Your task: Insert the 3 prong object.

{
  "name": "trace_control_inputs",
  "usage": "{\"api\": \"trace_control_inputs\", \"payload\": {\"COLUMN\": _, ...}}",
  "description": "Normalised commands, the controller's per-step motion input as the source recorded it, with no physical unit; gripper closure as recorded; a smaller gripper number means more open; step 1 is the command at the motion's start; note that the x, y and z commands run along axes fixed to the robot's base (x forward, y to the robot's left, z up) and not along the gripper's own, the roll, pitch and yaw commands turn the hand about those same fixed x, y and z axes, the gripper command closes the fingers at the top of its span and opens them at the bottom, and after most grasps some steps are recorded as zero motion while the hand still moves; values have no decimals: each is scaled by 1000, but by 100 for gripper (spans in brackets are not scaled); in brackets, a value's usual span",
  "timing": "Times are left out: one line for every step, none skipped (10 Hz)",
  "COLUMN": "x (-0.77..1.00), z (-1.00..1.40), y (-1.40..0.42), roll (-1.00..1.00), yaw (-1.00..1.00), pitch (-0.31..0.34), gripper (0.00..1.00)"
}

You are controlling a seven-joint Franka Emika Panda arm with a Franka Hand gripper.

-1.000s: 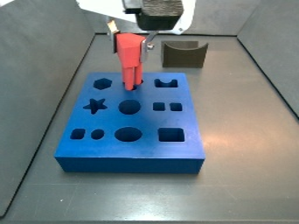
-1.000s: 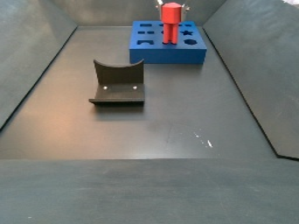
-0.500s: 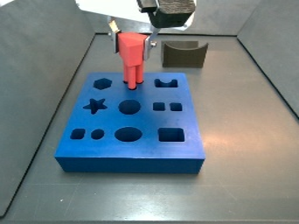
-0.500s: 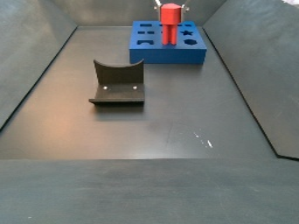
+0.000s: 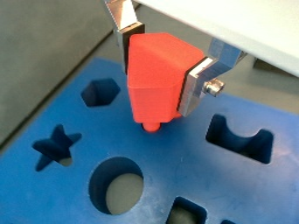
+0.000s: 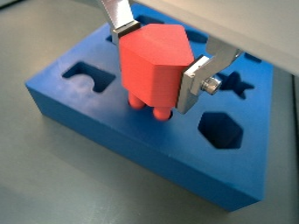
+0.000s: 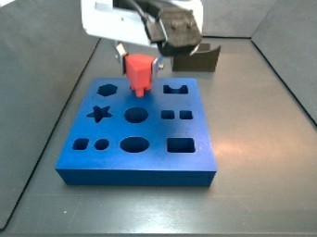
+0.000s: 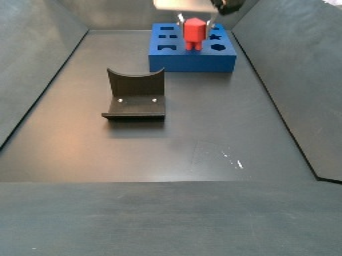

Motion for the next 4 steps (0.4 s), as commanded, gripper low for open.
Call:
{"api": "trace_control_inputs", "payload": {"x": -66, "z": -646, "y": 0, "roll": 199, "yaw": 0, "pitch": 0, "gripper": 100}}
{"api": "trace_control_inputs", "payload": {"x": -103, "z": -620, "y": 0, "roll": 129, "yaw": 0, "pitch": -83, "gripper": 100}}
{"api": "trace_control_inputs", "payload": {"x": 0, "z": -160, "y": 9, "roll": -111, "yaw": 0, "pitch": -179, "gripper": 100}}
{"api": "trace_control_inputs", "payload": {"x": 0, "z": 0, "y": 0, "roll": 0, "yaw": 0, "pitch": 0, "gripper": 100}}
